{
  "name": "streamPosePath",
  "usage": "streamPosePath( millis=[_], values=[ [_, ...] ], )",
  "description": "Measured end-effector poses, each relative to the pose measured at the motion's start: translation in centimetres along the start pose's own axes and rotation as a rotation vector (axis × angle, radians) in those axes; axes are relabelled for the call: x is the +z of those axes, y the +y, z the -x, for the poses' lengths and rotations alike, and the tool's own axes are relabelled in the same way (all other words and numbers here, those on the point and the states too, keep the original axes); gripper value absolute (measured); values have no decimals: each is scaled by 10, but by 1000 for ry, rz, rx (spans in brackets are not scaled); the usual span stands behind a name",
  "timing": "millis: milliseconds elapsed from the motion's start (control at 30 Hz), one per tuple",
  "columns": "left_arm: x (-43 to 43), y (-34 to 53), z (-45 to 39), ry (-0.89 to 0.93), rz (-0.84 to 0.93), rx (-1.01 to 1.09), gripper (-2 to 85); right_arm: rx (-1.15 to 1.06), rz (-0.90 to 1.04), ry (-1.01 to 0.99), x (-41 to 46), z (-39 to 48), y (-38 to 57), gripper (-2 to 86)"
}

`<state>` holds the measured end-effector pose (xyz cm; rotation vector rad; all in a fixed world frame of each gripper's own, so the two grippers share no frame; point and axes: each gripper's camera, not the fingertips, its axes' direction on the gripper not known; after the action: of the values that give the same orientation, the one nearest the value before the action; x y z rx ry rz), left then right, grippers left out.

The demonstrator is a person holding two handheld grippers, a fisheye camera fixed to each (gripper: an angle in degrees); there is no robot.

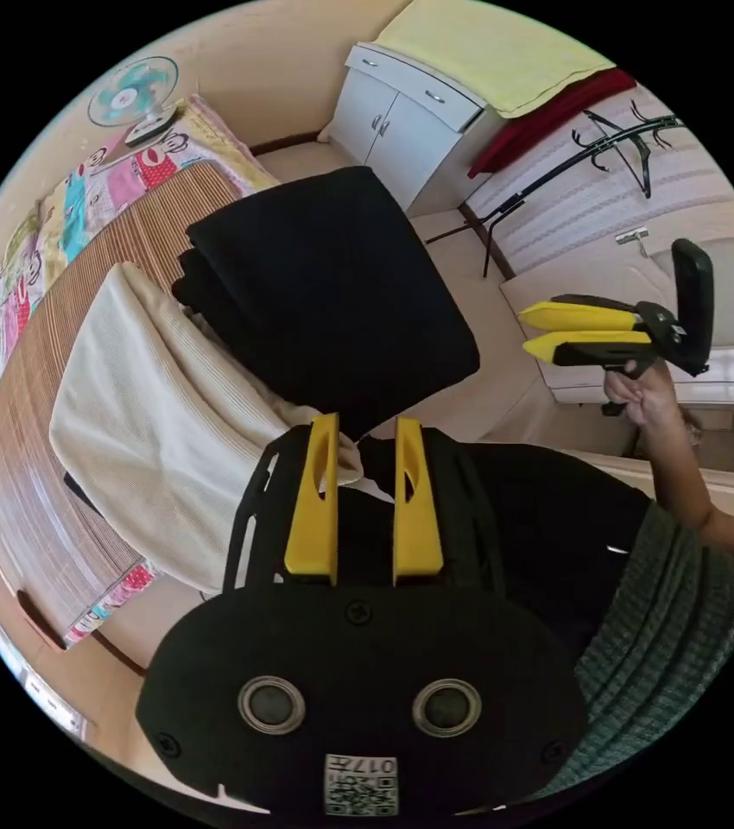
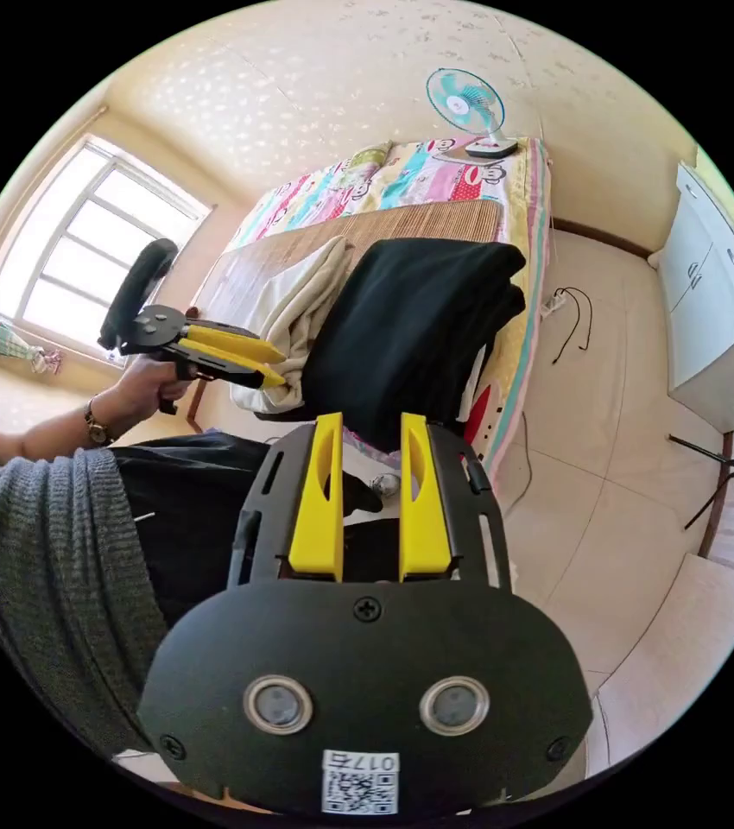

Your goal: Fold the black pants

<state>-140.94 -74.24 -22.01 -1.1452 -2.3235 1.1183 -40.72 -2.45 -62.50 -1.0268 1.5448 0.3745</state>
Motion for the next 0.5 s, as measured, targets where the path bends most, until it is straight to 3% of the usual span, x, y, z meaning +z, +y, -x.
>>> streamPosePath(
  millis=[133, 233, 400, 500],
  values=[
    [-34, 30, 25, 68, -74, -159, 73, 52, 136, -113, 54, -41, -26, 85],
    [-61, 64, 38, 44, -140, -270, 71, 37, 102, -248, 55, -65, -25, 52],
    [-92, 134, 51, 100, -264, -446, 69, 55, -341, -841, -16, -148, 0, 35],
    [-102, 172, 58, 119, -312, -550, 68, 37, -619, -1012, -69, -188, 2, 31]
  ],
)
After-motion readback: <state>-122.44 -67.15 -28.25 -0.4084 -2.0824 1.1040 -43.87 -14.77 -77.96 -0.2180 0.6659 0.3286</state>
